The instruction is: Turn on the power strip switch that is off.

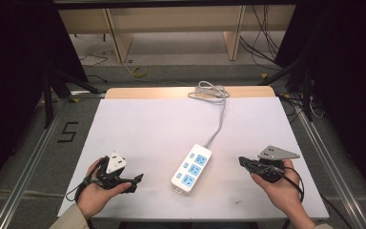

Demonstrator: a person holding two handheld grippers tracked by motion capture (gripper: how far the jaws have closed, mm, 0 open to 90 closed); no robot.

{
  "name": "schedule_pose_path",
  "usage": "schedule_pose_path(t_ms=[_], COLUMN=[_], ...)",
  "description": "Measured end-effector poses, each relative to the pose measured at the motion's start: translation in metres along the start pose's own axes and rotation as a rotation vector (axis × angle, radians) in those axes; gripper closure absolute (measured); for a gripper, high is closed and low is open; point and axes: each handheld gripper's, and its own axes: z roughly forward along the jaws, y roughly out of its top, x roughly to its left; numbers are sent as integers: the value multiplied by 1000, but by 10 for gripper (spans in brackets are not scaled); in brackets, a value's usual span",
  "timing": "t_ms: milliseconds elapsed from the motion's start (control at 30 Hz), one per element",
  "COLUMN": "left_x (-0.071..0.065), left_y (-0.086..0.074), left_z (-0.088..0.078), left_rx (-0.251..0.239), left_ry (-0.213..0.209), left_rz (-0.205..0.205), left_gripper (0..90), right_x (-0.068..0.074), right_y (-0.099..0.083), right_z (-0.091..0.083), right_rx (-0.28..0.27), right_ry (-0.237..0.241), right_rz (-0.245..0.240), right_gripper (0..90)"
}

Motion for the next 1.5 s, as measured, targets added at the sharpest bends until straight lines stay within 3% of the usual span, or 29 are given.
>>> schedule_pose_path(t_ms=[1500], left_x=[0], left_y=[0], left_z=[0], left_rx=[2], left_ry=[1], left_rz=[-1], left_gripper=[144], right_x=[15], right_y=[14], right_z=[28], right_rx=[29], right_ry=[43], right_rz=[-39], right_gripper=[900])
